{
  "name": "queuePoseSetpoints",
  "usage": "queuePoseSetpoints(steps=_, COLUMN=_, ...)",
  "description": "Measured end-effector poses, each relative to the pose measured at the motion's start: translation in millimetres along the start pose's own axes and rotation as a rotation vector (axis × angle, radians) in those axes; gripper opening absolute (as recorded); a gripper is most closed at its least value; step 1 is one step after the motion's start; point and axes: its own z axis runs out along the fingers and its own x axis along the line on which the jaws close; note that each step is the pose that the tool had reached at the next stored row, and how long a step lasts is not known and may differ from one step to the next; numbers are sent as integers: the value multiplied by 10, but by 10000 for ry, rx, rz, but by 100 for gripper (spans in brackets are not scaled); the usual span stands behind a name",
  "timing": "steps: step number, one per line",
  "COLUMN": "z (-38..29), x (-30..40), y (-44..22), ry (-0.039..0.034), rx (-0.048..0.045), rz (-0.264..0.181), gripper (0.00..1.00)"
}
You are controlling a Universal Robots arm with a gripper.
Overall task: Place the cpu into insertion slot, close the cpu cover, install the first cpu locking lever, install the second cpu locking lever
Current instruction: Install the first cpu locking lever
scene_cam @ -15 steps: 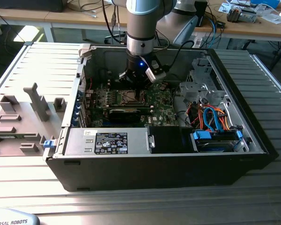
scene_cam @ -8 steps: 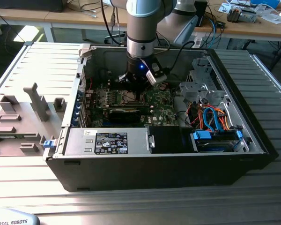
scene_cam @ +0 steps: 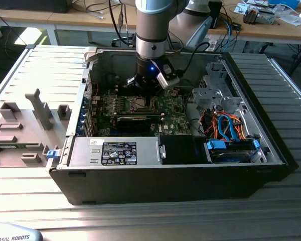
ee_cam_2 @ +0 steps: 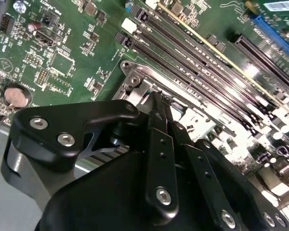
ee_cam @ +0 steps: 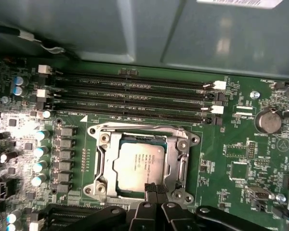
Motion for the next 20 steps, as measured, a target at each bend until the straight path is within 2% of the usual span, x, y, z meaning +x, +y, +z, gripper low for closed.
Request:
queuePoseSetpoints(steps=2, z=-103, x=-1, y=-4, ry=-1, rx=0, rz=-1, gripper=11)
queuePoseSetpoints(steps=6, z=-201, x=-2, y=-7, ry=0, rx=0, rz=-1, gripper=11)
queuePoseSetpoints(steps=20, z=-206, x=-2, y=-7, ry=0, rx=0, rz=-1, gripper=11)
